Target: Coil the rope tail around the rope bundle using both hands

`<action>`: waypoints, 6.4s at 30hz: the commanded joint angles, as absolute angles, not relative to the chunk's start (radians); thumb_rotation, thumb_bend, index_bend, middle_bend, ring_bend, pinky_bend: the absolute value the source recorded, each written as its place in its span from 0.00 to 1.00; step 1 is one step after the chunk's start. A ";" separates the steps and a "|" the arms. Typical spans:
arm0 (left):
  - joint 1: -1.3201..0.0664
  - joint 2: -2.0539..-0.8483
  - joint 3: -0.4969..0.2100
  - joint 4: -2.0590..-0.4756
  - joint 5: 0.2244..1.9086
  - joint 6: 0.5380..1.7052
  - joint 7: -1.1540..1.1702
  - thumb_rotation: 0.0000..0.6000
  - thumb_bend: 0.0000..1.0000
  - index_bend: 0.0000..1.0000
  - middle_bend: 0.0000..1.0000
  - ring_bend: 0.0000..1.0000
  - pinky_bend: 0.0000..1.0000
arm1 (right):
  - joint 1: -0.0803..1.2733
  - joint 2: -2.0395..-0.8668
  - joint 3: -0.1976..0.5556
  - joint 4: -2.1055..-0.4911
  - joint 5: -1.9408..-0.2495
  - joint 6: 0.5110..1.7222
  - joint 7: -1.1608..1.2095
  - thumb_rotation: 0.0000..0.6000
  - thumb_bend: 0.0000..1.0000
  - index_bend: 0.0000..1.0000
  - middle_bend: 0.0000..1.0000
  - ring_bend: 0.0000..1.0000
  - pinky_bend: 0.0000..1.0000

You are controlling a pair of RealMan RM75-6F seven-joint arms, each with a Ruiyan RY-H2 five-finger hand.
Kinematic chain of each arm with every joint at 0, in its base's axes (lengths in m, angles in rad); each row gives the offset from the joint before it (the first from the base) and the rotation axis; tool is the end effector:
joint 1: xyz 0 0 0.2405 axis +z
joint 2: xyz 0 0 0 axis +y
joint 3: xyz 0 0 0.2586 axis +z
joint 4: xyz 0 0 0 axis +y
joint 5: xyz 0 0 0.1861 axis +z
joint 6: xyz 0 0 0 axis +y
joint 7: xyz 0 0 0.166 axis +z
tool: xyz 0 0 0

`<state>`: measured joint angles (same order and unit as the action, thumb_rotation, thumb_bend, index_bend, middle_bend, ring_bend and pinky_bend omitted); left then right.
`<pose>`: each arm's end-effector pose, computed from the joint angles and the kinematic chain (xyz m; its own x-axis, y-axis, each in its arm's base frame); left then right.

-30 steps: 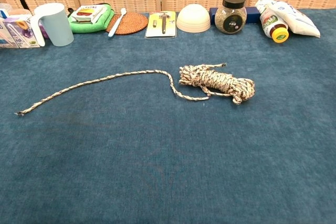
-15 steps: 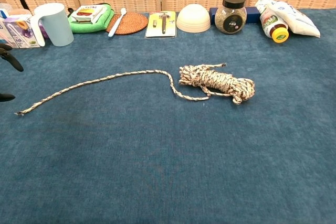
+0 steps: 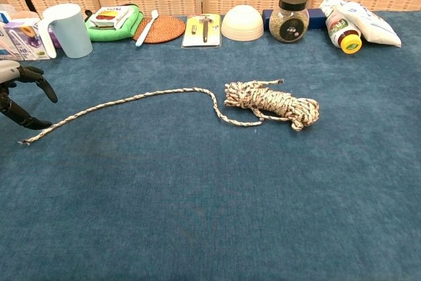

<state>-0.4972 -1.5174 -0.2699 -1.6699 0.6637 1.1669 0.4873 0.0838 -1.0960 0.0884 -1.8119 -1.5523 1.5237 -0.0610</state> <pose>-0.2443 0.3152 0.0322 0.1513 0.3112 0.9382 0.9441 0.2359 -0.2305 -0.2547 -0.2039 0.1845 0.2853 0.0629 0.9564 -0.9537 -0.0804 0.2898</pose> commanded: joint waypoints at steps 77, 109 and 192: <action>-0.595 -1.690 -0.271 -1.503 0.571 1.217 0.576 1.00 0.37 0.52 0.00 0.00 0.00 | 0.094 -1.083 0.089 -1.802 -1.529 1.505 -0.019 1.00 0.00 0.00 0.00 0.00 0.00; -0.579 -1.637 -0.278 -1.549 0.634 1.235 0.553 1.00 0.45 0.57 0.00 0.00 0.00 | 0.103 -1.092 0.084 -1.798 -1.523 1.486 -0.032 1.00 0.00 0.00 0.00 0.00 0.00; -0.627 -1.251 -0.346 -1.978 0.762 1.360 0.492 1.00 0.45 0.57 0.00 0.00 0.00 | 0.878 -1.622 0.184 -1.536 -0.562 1.017 -0.527 1.00 0.00 0.25 0.17 0.09 0.29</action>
<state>-0.6273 -1.2508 -0.3465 -1.9783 0.7617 1.3598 0.4920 0.8834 -1.6204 0.1878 -1.5427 -0.5515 1.0159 -0.5322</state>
